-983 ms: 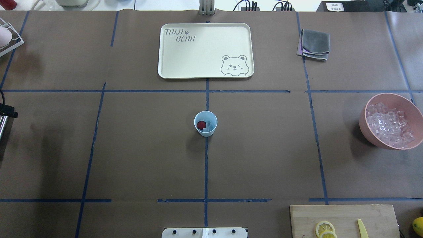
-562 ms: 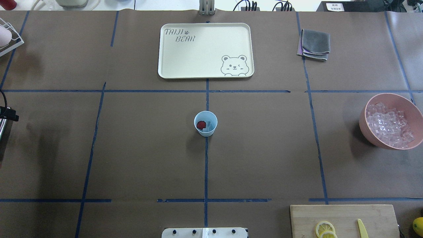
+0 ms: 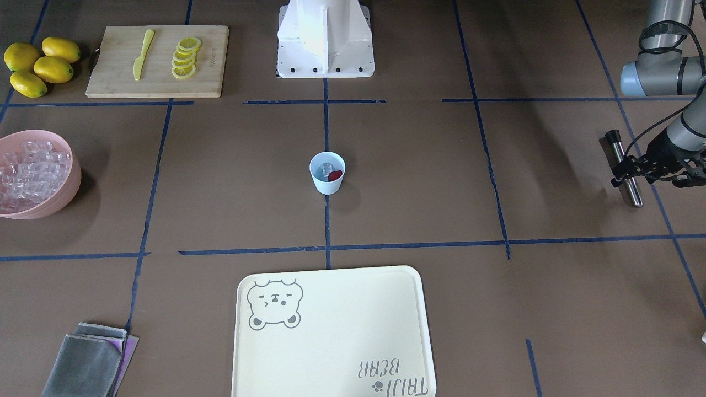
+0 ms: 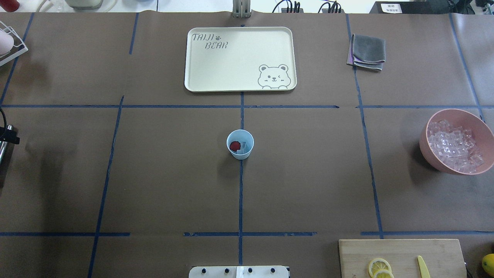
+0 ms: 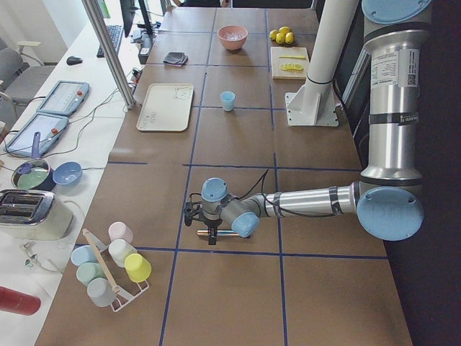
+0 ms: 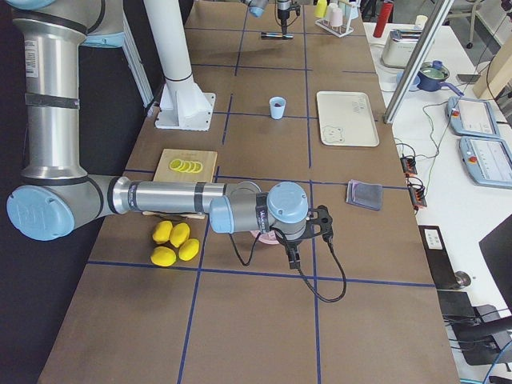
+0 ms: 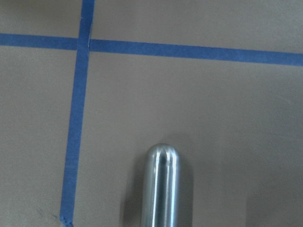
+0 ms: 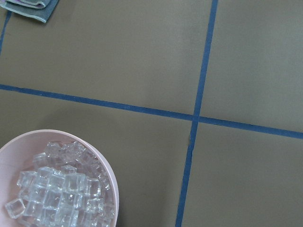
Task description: Mash ice and strawberries in cup
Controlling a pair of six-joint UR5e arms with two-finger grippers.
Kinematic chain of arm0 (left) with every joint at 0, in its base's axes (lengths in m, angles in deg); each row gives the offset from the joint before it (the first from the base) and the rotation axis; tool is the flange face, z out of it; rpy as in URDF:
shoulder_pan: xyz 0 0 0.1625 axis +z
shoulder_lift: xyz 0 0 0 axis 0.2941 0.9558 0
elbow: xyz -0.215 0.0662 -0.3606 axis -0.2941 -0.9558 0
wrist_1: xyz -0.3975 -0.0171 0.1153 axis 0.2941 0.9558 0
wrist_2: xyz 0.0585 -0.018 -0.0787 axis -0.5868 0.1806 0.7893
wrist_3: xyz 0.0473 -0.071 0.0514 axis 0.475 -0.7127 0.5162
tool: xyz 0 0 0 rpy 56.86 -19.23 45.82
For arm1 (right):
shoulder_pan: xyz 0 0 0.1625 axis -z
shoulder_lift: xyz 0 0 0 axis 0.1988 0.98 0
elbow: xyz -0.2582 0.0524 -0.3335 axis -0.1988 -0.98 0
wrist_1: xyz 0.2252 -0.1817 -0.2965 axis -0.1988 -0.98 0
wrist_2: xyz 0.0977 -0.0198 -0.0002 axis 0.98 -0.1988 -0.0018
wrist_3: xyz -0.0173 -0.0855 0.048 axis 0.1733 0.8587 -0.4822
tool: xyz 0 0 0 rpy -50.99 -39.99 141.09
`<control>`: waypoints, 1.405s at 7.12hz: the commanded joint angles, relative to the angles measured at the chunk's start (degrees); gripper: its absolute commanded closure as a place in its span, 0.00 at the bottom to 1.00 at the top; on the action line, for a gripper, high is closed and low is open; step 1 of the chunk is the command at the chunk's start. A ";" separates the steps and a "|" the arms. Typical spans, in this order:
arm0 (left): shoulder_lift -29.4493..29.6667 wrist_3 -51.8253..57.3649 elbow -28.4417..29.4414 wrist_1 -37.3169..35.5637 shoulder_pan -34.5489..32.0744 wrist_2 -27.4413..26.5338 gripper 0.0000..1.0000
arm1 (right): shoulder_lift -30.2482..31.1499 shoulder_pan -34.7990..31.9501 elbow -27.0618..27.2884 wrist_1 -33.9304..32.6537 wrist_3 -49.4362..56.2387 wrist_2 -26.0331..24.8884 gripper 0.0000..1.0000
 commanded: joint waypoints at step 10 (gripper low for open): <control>0.89 1.85 -13.01 -2.53 -8.60 9.70 1.00 | -0.08 -0.09 0.08 -0.18 0.01 0.09 0.01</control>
